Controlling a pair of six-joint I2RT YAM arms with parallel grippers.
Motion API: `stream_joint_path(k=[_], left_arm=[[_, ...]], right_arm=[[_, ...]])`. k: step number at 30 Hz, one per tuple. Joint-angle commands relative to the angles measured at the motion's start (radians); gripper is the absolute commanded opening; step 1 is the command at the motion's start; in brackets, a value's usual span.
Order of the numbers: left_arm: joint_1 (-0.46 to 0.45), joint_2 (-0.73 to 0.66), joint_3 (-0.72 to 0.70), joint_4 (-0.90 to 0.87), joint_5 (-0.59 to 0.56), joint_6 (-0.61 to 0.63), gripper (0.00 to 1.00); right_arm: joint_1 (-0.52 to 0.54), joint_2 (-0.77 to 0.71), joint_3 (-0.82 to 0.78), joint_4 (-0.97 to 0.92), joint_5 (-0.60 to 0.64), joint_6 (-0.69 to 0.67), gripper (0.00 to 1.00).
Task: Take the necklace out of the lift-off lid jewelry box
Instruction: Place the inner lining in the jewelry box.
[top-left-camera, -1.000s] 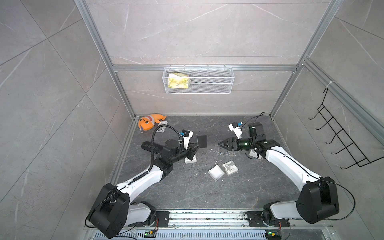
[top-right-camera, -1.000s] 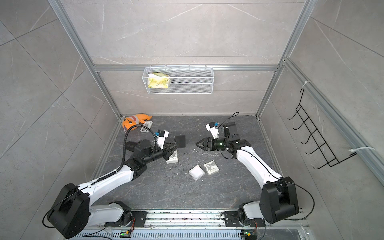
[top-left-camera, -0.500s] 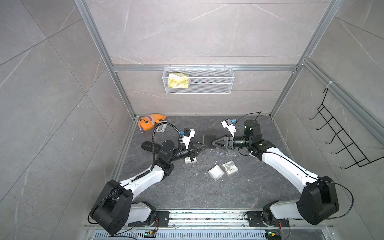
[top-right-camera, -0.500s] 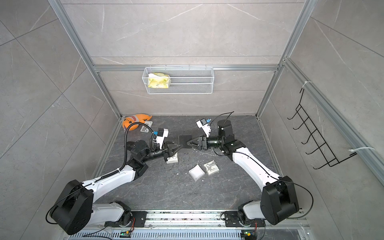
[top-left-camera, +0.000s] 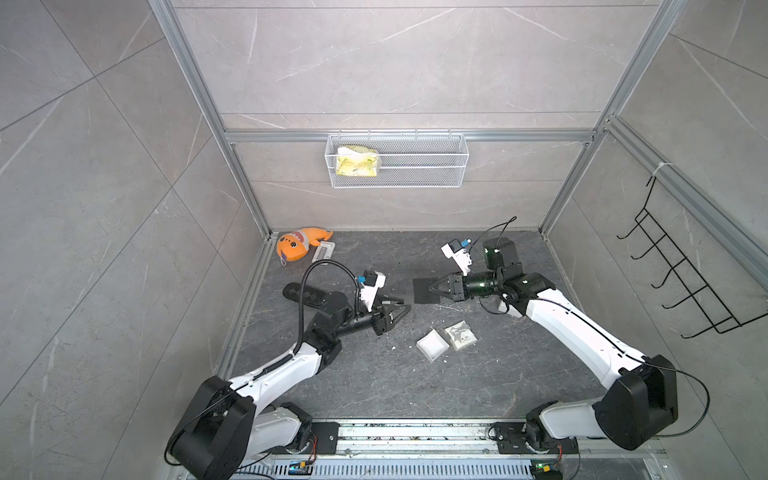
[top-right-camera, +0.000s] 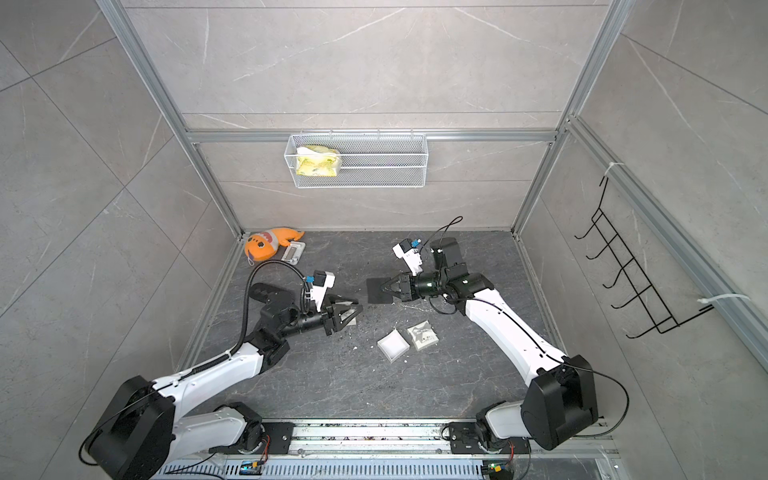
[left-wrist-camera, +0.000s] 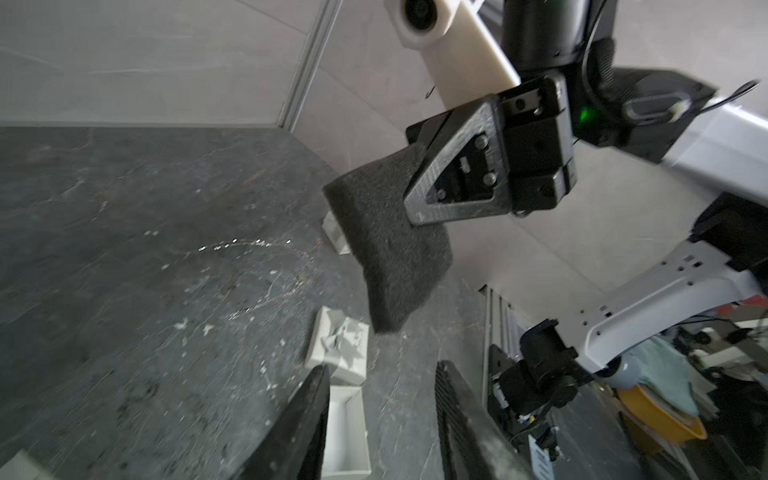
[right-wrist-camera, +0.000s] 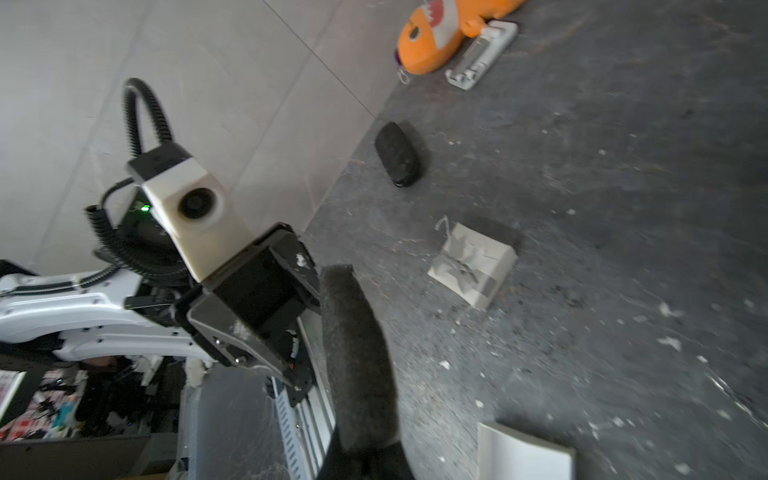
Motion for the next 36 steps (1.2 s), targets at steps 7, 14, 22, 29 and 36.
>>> stream_joint_path(k=[7, 14, 22, 29, 36], left_arm=[[-0.036, -0.144, -0.085, -0.347, -0.269, 0.127, 0.51], [-0.169, -0.051, -0.093, -0.358, -0.382, 0.132, 0.51], [-0.277, 0.104, -0.071, -0.316, -0.402, 0.147, 0.46], [-0.318, 0.233, -0.051, -0.209, -0.403, 0.133, 0.42], [-0.331, 0.37, 0.009, -0.131, -0.435, 0.104, 0.36]], right_arm=[[0.079, 0.064, -0.002, -0.498, 0.341, -0.134, 0.03], [0.123, 0.169, 0.02, -0.552, 0.405, -0.145, 0.03], [0.155, 0.317, 0.1, -0.526, 0.373, -0.159, 0.03], [0.158, 0.413, 0.141, -0.505, 0.359, -0.169, 0.03], [0.16, 0.445, 0.126, -0.476, 0.356, -0.166, 0.02]])
